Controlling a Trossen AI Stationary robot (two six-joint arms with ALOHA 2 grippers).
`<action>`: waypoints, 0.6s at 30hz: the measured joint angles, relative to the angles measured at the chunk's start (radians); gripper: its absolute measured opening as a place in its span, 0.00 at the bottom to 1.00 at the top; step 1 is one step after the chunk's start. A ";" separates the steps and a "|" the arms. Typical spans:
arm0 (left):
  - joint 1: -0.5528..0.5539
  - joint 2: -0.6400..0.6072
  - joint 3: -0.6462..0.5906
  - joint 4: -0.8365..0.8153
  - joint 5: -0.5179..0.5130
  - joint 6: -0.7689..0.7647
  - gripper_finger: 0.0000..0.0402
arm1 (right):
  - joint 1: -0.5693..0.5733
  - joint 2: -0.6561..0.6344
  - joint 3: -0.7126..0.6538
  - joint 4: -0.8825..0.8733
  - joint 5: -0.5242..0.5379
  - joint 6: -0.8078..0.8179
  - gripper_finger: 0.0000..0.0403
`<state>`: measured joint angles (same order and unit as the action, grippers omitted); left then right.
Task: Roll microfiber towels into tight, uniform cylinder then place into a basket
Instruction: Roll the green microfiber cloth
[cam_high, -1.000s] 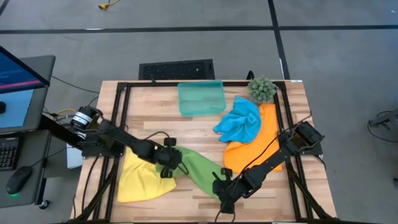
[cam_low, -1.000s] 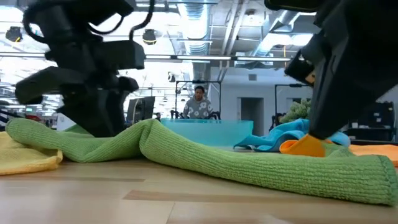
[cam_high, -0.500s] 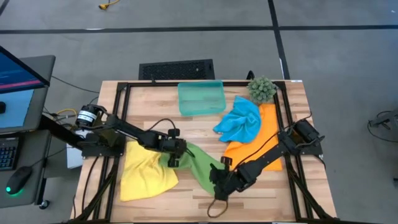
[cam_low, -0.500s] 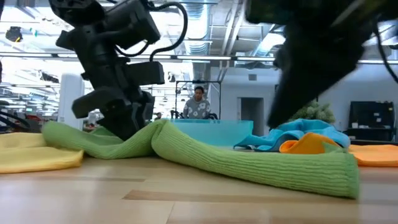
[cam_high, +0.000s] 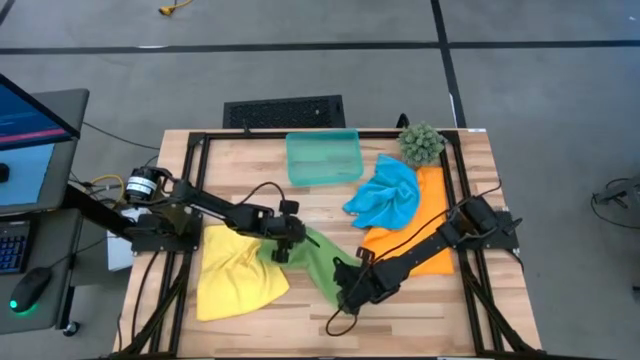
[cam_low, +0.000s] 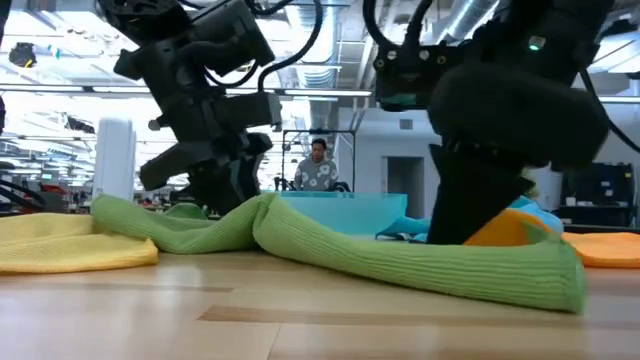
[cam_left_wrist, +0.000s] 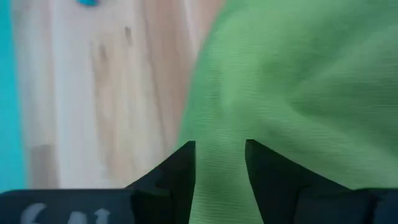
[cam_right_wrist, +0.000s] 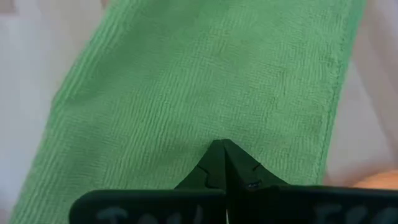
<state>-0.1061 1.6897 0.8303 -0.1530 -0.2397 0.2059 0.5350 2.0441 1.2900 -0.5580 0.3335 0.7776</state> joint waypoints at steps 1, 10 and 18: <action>0.008 0.000 0.000 0.002 -0.002 0.012 0.33 | 0.002 0.010 0.003 0.034 -0.011 0.000 0.02; 0.086 0.036 0.000 0.044 0.100 0.002 0.33 | 0.046 0.010 -0.004 0.193 -0.090 -0.049 0.02; 0.094 -0.043 0.027 -0.068 0.198 0.009 0.33 | 0.066 0.011 -0.003 0.197 -0.071 -0.068 0.02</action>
<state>-0.0126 1.6468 0.8574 -0.2207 -0.0420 0.2153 0.6010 2.0548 1.2865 -0.3611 0.2623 0.7097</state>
